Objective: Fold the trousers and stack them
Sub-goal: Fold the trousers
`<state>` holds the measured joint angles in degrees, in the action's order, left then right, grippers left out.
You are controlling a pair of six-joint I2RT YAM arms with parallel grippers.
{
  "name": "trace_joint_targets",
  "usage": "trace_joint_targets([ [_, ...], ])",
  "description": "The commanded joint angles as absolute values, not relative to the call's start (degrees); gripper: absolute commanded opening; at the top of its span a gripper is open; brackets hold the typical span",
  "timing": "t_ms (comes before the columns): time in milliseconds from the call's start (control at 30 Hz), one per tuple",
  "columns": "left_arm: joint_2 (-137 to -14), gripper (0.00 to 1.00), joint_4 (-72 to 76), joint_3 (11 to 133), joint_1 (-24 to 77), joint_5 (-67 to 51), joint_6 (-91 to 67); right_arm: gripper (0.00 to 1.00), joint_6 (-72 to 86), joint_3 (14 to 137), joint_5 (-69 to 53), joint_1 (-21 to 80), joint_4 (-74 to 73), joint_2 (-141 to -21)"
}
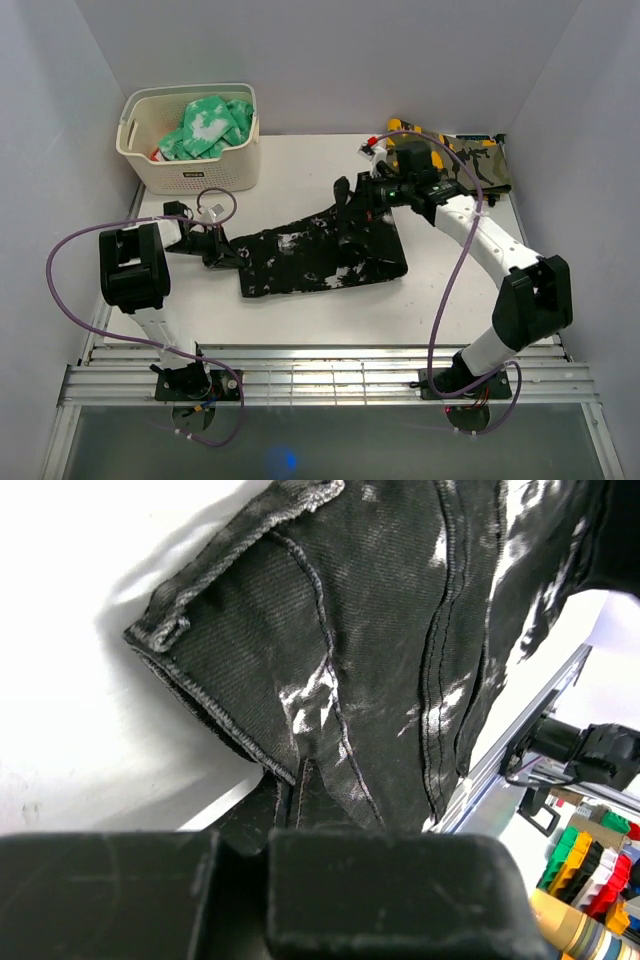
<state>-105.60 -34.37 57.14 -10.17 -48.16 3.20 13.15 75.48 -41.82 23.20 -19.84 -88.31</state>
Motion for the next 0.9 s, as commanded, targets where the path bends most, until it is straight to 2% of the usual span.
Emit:
trace_joint_targets([
  [0,-104.77,0.00,-30.06,56.43,-9.14,-52.91,0.62,0.08,18.28,77.16,-34.64,28.63,-12.57,-90.87],
  [533,-103.45,0.00,-23.73,50.80,-8.35,-54.41,-4.66,0.08,28.47,79.98,-30.15,41.83,-1.50,-104.93],
  [867,-101.87,0.00,-22.15,48.96,-7.38,-54.67,-5.10,0.08,31.81,84.90,-28.13,46.84,-1.85,-111.18],
])
